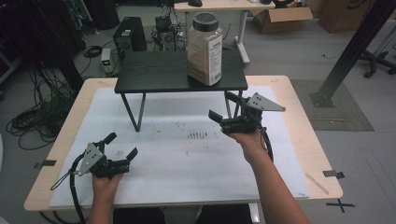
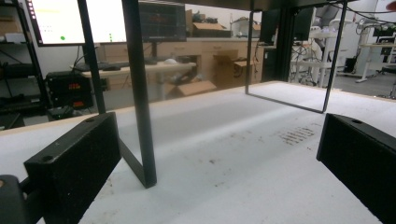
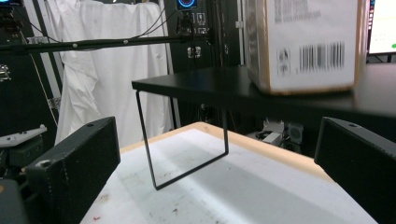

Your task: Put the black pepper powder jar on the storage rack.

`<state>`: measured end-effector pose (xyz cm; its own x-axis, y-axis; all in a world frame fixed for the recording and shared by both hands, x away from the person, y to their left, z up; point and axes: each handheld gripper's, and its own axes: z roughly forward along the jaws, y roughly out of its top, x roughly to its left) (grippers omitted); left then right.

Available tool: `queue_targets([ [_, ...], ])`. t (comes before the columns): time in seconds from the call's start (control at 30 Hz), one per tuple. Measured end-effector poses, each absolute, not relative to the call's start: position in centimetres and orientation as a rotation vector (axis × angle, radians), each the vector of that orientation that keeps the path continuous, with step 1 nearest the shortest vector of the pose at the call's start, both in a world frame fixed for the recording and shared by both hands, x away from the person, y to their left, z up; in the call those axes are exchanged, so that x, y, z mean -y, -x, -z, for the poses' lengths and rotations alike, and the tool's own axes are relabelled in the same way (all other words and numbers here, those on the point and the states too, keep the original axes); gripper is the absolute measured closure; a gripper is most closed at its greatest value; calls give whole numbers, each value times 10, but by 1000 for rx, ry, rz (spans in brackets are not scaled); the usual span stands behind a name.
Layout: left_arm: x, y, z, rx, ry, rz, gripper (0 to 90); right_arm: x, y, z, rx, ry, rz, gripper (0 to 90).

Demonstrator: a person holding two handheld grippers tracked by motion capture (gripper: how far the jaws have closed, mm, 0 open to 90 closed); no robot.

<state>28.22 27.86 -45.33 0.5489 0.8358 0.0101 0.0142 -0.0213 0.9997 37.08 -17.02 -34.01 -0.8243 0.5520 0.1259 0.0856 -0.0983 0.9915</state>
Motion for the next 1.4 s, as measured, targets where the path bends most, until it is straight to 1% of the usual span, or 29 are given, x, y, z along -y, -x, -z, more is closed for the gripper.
queue_targets([
  [0.23, -279, -282, 453, -775, -1455, -772, 3, 171, -369, 357, -1864, -701, -1983, 0],
  [0.77, -279, -282, 453, -774, -1454, -773, 3, 171, -369, 377, -1881, -739, -1960, 0],
  [1.4, -279, -282, 453, -775, -1454, -772, 3, 171, -368, 420, -1898, -802, -1928, 0],
])
